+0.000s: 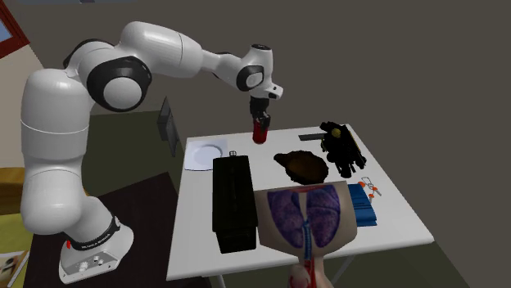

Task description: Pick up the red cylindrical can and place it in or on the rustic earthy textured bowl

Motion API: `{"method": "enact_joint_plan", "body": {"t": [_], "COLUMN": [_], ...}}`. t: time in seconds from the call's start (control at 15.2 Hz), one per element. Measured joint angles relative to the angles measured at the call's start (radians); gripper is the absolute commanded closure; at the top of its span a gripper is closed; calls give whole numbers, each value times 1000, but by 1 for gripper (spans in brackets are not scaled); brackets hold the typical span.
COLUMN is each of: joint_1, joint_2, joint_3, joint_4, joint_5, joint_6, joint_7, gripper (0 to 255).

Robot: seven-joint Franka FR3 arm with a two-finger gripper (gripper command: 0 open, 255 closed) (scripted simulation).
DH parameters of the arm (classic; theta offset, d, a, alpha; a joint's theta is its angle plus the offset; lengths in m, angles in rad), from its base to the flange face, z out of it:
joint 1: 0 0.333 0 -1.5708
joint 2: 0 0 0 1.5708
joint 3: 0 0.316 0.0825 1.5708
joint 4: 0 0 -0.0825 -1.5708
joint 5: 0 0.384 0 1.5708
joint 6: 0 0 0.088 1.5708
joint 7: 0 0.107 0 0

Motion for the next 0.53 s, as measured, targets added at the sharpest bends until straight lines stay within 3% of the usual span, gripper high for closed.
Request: {"method": "enact_joint_plan", "body": {"t": [0.53], "joint_1": [-2], "joint_2": [-37], "joint_3": [3], "joint_4": [48], "joint_5": [6], "joint_6": [-85], "joint_7": [-4], "gripper": [255]}}
